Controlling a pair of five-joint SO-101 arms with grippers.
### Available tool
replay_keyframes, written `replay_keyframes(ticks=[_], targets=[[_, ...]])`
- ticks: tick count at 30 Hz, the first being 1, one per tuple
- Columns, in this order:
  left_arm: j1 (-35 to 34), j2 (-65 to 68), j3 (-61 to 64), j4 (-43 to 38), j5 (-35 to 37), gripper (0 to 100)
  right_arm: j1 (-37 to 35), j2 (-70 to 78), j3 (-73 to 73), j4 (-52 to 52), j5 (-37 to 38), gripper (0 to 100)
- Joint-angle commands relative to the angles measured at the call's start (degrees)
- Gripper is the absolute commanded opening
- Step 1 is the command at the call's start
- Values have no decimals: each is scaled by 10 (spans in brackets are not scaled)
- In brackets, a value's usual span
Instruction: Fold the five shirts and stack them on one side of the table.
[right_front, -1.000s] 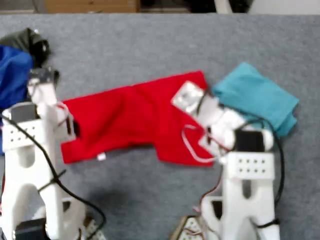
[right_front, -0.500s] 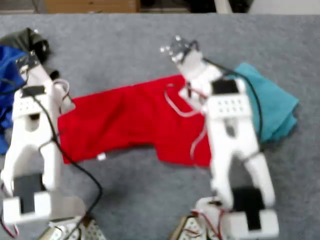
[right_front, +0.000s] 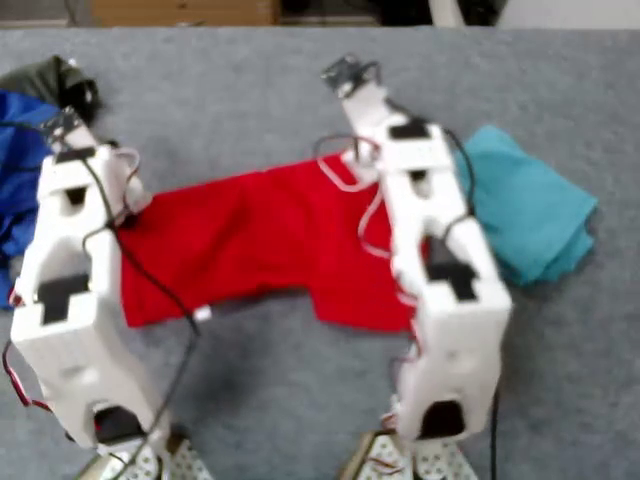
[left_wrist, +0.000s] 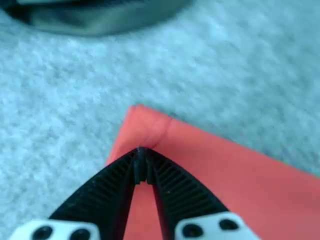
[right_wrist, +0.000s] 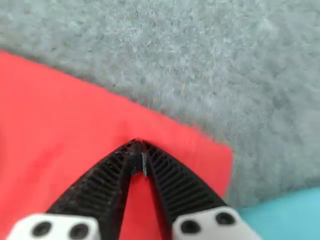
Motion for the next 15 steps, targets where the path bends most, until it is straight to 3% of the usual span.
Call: replay_keyframes(ticks=[1,8,15], targets=[[-34,19,-48,4,0,19,29,61,-88,0,-3,4],[-65,48,-82,4,-1,19,44,122,-196,81,32,4],[-18,47,-124,47,-1,19,28,117,-233,142,62,4]])
